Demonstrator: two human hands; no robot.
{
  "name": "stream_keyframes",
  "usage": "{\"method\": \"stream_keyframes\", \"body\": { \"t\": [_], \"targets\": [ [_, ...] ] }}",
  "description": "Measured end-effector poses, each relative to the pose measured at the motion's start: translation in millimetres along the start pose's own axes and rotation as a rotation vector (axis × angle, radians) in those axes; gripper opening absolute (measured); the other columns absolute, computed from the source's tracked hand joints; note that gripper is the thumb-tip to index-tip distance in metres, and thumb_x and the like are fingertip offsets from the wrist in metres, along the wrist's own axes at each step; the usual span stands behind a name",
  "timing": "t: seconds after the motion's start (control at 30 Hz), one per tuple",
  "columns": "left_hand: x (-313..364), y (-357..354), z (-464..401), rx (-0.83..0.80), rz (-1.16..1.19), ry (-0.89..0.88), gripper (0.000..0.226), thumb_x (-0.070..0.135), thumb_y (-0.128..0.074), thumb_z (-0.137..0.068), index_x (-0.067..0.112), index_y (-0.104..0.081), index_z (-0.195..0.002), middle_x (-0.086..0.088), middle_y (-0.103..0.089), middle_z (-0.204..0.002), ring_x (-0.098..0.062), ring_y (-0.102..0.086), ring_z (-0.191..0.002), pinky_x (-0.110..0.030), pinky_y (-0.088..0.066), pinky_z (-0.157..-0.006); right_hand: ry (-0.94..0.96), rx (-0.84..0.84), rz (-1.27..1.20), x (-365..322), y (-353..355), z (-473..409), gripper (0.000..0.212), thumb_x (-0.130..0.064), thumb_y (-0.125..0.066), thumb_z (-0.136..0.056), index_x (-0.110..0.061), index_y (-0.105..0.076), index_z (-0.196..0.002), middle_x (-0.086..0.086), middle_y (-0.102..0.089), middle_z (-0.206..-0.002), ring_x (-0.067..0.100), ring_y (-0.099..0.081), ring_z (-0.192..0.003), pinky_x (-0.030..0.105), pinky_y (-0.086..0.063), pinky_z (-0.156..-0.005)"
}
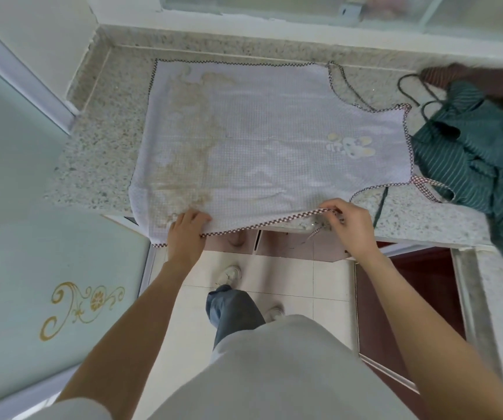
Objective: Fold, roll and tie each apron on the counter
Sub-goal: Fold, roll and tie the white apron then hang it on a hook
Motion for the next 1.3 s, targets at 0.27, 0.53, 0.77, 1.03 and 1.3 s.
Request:
{"method": "stream_keyframes", "body": {
  "t": [0.27, 0.53, 0.77, 1.03, 1.3],
  "targets": [
    [-30.8, 48.5, 19.5, 0.196, 0.166, 0.065, 0.043, -0.019, -0.055, -0.055, 0.01, -0.068, -0.084, -0.005, -0.064, -0.091, -0.029, -0.059, -0.088, -0.028, -0.043, -0.066, -0.011, -0.011, 0.252, 29.3, 5.1, 31.1, 0.034, 0.018, -0.053, -0.077, -0.003, -0.067, -0.1, 0.015, -0.068, -0.098, 0.033, -0.06, -0.093, 0.028, -0.043, -0.077],
    [-31.9, 97.5, 32.0, 0.181, 0.523, 0.17, 0.032, 0.015, -0.051, -0.079, 0.044, -0.064, -0.078, 0.026, -0.066, -0.084, 0.008, -0.058, -0.077, -0.008, -0.042, -0.068, -0.057, 0.18, 0.041, 24.0, 34.4, 39.2, 0.023, 0.003, -0.056, -0.086, -0.004, -0.065, -0.106, 0.009, -0.066, -0.102, 0.022, -0.061, -0.089, 0.032, -0.049, -0.075],
    [-27.2, 140.9, -48.6, 0.272, 0.486, 0.178, 0.016, 0.008, -0.058, -0.09, 0.022, -0.066, -0.092, -0.004, -0.069, -0.093, -0.009, -0.059, -0.086, -0.009, -0.041, -0.074, -0.05, 0.34, -0.002, 13.9, 69.0, -54.7, 0.015, -0.007, -0.052, -0.094, -0.006, -0.064, -0.103, 0.011, -0.068, -0.097, 0.027, -0.062, -0.087, 0.031, -0.044, -0.072],
    [-27.6, 158.3, -167.8, 0.28, 0.381, 0.219, 0.018, 0.016, -0.055, -0.092, 0.013, -0.065, -0.107, -0.01, -0.068, -0.102, -0.026, -0.061, -0.091, -0.028, -0.041, -0.077, -0.109, 0.394, 0.05, 0.5, 77.9, -182.3, 0.017, -0.011, -0.05, -0.094, -0.004, -0.062, -0.105, 0.014, -0.066, -0.101, 0.03, -0.059, -0.091, 0.028, -0.038, -0.074],
    [-40.3, 162.9, -289.7, 0.165, 0.205, 0.292, 0.021, 0.024, -0.052, -0.094, 0.017, -0.059, -0.113, -0.012, -0.068, -0.1, -0.027, -0.061, -0.083, -0.03, -0.043, -0.068, -0.309, 0.42, 0.071, 4.2, 53.9, -308.0, 0.019, -0.015, -0.049, -0.094, -0.005, -0.061, -0.104, 0.014, -0.065, -0.101, 0.031, -0.057, -0.096, 0.038, -0.045, -0.079]
  ]
}}
Point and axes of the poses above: each hand's wrist, its own z-axis away from the middle knuckle, its own y-axis out of the back of the hand, x = y × z, the point moved 6 cm from there along -z, towards the middle knuckle
